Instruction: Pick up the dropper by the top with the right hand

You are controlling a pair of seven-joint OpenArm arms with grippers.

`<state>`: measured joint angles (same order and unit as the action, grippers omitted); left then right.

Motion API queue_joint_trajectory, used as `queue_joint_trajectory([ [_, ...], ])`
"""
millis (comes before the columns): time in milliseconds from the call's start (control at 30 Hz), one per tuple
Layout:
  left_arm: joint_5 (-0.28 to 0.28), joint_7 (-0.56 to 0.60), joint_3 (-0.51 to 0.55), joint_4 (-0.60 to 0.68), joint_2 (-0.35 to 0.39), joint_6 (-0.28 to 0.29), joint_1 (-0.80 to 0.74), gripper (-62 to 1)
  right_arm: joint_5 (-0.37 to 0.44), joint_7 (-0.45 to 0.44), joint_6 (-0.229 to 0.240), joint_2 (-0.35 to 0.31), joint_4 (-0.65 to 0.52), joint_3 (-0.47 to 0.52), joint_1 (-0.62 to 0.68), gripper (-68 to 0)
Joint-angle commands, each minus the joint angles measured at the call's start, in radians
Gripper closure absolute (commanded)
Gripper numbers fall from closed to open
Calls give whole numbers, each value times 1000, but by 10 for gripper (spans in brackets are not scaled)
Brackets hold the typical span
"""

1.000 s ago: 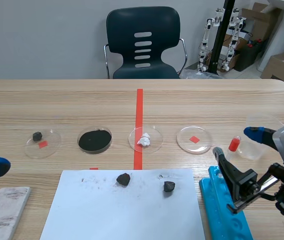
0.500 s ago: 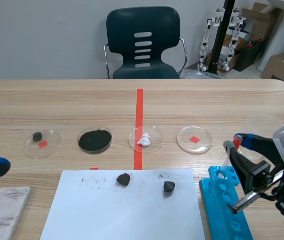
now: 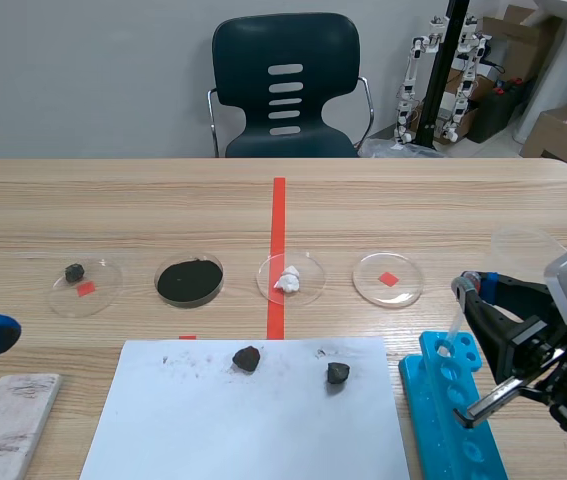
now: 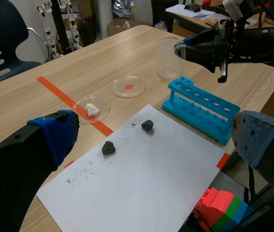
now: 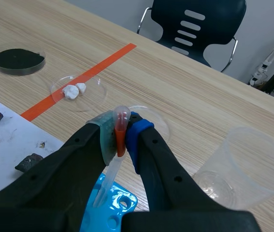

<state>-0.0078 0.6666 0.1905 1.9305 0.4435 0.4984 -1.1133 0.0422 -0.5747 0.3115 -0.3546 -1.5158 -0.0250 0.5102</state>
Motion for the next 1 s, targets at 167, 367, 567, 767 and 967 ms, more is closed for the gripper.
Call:
queue_joint_trajectory([
  [167, -11, 18, 6, 7, -2, -2, 3, -623, 12, -53, -5, 0, -12, 3, -6, -9],
  [367, -11, 18, 6, 7, -2, -2, 3, -623, 15, -62, -5, -1, -18, 4, 5, -9],
  [567, -11, 18, 6, 7, -2, -2, 3, -623, 15, -107, -5, -3, -73, 21, 66, -9],
  [767, -11, 18, 6, 7, -2, -2, 3, -623, 15, -113, -4, -3, -165, 60, 136, -9],
  [967, -11, 18, 6, 7, -2, -2, 3, -623, 15, -133, -4, -3, -290, 114, 238, -9],
])
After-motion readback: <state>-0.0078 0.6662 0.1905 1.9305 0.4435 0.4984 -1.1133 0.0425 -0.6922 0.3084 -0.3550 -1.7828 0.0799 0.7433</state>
